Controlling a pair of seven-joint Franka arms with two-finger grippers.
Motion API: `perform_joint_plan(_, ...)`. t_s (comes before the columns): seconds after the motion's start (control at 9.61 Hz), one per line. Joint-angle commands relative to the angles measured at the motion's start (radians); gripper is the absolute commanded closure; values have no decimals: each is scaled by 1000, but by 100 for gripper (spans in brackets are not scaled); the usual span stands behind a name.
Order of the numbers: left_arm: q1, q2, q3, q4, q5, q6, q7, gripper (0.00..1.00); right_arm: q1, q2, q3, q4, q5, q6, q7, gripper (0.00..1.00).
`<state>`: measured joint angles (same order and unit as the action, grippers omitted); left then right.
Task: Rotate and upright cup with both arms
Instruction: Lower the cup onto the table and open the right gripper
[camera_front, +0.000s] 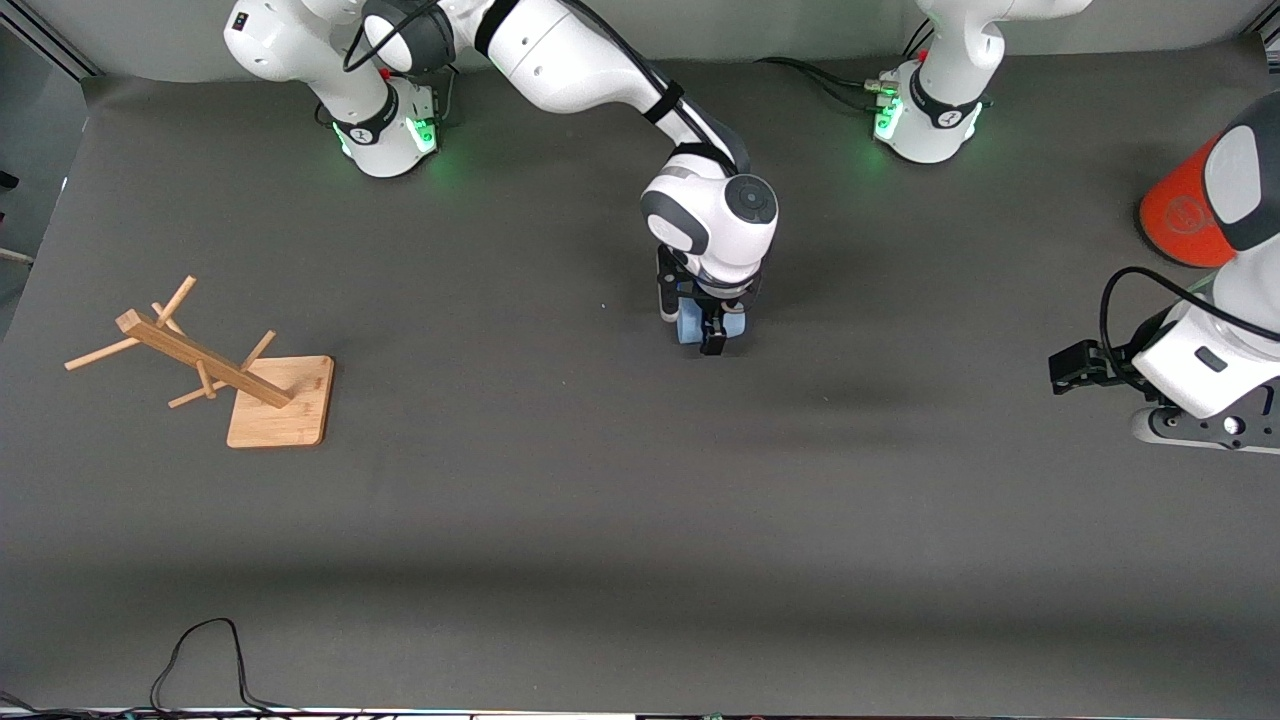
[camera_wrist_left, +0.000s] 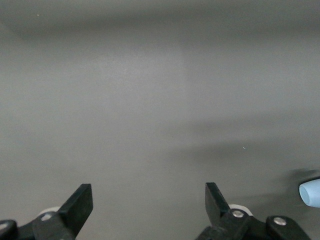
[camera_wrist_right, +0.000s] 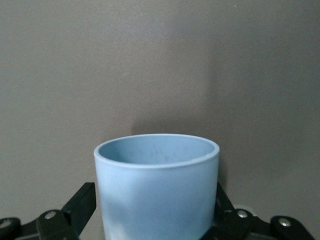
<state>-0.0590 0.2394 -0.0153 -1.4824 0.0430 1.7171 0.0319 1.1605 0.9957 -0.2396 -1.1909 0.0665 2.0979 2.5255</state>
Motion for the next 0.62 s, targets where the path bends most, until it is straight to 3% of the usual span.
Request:
perform_joint_plan(0.0, -31, 1, 8, 11, 1, -2, -7, 0, 5, -66, -12, 1, -16, -54, 12, 0)
perform_joint_plan(0.31, -38, 1, 8, 8, 5, -1, -6, 0, -22, -188, -10, 1, -2, -249, -73, 0)
perform_joint_plan(0.52, -57, 1, 6, 7, 8, -2, -4, 0, -65, -293, -12, -4, 13, -426, -257, 0)
